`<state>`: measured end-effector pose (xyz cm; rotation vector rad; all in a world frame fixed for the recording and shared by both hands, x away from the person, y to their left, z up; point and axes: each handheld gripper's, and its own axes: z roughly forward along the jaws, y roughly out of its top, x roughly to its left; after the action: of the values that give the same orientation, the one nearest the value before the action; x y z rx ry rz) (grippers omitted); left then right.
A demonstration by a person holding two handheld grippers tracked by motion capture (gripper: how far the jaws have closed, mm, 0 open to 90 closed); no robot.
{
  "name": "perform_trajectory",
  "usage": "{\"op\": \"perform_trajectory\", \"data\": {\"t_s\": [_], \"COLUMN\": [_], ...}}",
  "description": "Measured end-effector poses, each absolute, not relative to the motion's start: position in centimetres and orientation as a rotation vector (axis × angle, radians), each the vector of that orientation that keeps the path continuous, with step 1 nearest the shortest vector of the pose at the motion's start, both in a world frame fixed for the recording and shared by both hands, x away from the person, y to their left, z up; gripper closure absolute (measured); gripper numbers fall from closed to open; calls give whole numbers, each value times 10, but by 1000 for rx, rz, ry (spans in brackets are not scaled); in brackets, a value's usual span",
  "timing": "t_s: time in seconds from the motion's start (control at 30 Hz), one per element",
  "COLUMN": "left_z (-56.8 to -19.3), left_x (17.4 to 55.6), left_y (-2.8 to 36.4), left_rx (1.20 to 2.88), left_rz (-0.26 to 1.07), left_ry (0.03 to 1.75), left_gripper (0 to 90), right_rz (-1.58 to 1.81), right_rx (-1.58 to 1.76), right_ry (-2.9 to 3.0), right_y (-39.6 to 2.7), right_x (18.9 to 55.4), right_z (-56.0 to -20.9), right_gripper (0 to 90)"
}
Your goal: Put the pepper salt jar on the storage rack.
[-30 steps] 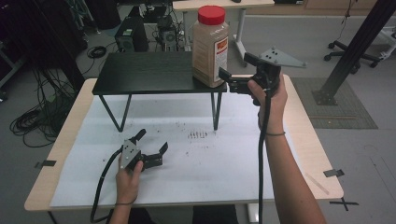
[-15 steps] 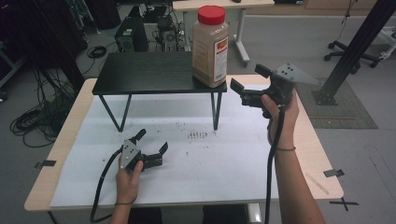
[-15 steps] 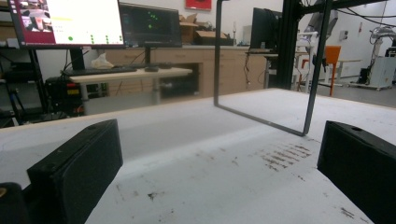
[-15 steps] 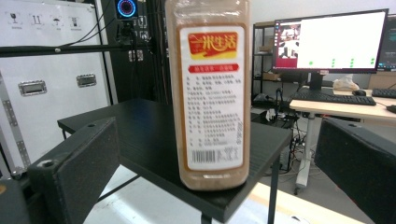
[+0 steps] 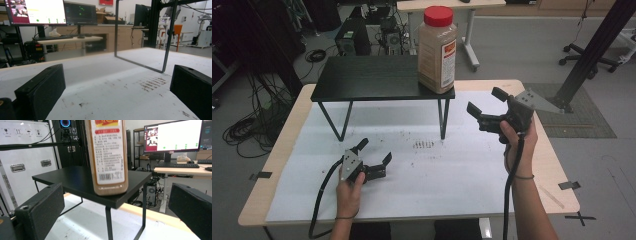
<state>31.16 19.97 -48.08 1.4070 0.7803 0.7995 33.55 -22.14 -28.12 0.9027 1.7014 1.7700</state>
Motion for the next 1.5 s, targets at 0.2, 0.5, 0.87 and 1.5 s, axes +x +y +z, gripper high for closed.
{"op": "perform_trajectory", "data": {"t_s": [0.2,0.5,0.87,1.5], "left_z": [-481,-481,-481,-481], "left_x": [312,312,312,312], "left_y": [200,200,200,200], "left_rx": [1405,1407,1406,1405], "left_rz": [799,799,799,798], "left_ry": [782,782,782,781], "left_gripper": [2,3,2,3], "right_rz": [1773,1791,1798,1733], "right_rx": [923,954,997,1036], "right_ry": [1697,1681,1677,1678], "right_y": [-228,-237,-240,-233], "right_x": [330,325,322,316], "right_z": [-295,-314,-341,-390], "right_gripper": [1,0,1,0]}}
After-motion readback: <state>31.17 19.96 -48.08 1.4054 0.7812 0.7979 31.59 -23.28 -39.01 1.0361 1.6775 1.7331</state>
